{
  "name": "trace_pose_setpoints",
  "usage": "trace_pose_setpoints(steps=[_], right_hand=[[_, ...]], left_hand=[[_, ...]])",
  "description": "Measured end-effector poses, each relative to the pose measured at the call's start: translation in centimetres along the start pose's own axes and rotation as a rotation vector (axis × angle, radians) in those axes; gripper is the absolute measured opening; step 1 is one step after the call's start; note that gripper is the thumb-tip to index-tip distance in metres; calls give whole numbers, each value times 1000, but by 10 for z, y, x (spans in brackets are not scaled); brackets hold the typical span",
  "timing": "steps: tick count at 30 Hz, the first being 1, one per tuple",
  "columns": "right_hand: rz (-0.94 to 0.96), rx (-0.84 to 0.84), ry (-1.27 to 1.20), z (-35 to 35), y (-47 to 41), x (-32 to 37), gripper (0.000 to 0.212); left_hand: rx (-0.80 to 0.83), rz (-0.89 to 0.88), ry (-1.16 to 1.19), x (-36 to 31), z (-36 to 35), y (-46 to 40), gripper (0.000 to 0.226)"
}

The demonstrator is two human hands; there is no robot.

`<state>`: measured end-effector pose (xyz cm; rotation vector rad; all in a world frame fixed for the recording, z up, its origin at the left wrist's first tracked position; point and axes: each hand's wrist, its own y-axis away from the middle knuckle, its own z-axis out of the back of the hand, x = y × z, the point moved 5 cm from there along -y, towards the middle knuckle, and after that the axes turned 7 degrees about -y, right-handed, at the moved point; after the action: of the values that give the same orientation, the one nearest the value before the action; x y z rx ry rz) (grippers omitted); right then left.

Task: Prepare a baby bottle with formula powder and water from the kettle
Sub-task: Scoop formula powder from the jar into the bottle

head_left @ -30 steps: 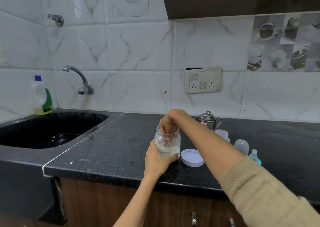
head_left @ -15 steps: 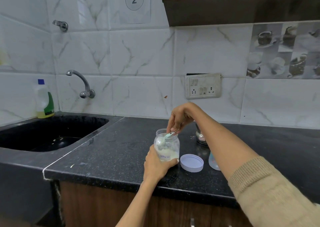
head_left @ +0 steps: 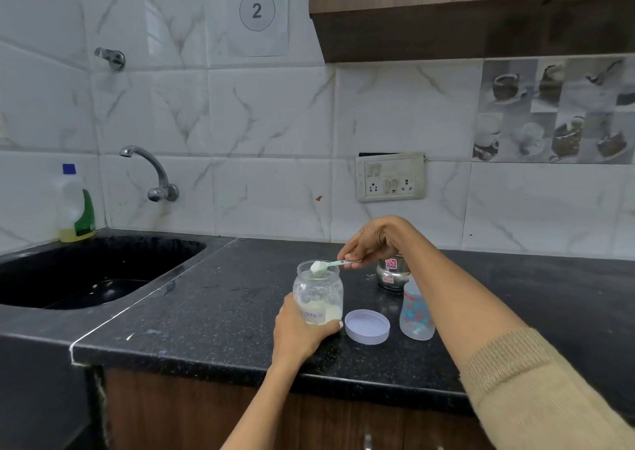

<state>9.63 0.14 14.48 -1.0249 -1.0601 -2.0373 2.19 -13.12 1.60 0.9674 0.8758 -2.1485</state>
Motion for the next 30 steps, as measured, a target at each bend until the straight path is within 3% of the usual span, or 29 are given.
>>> trace_pose_setpoints(steps=[3, 5, 10, 12, 14, 16, 19, 21, 24, 30], right_hand=[[20, 5, -57, 7, 8, -4, 41], [24, -11, -94, 17, 16, -7, 39], [27, -55, -199, 58, 45, -23, 26], [30, -91, -234, 75, 60, -35, 25], [22, -147, -264, 89, 73, -49, 24], [1, -196, -270, 101, 83, -65, 25], [-14, -242, -290, 113, 89, -87, 33], [-22, -252, -303, 117, 91, -99, 34], [-26, -256, -330, 121, 89, -111, 35], [-30, -271, -302, 123, 86, -109, 36]], left_hand=[[7, 66, -1, 0, 1, 2, 128], [-24, 76, 50, -4, 3, 10, 147], [-466, -165, -21, -35, 9, 47, 142], [-534, -291, -42, -54, -8, 64, 131], [-483, -389, -59, -75, -33, 74, 122], [-295, -397, -55, -93, -60, 73, 117], [36, -234, -9, -106, -101, 59, 120], [150, -128, 7, -107, -121, 49, 123], [190, -53, 18, -107, -139, 39, 115], [119, -54, 66, -105, -142, 33, 70]])
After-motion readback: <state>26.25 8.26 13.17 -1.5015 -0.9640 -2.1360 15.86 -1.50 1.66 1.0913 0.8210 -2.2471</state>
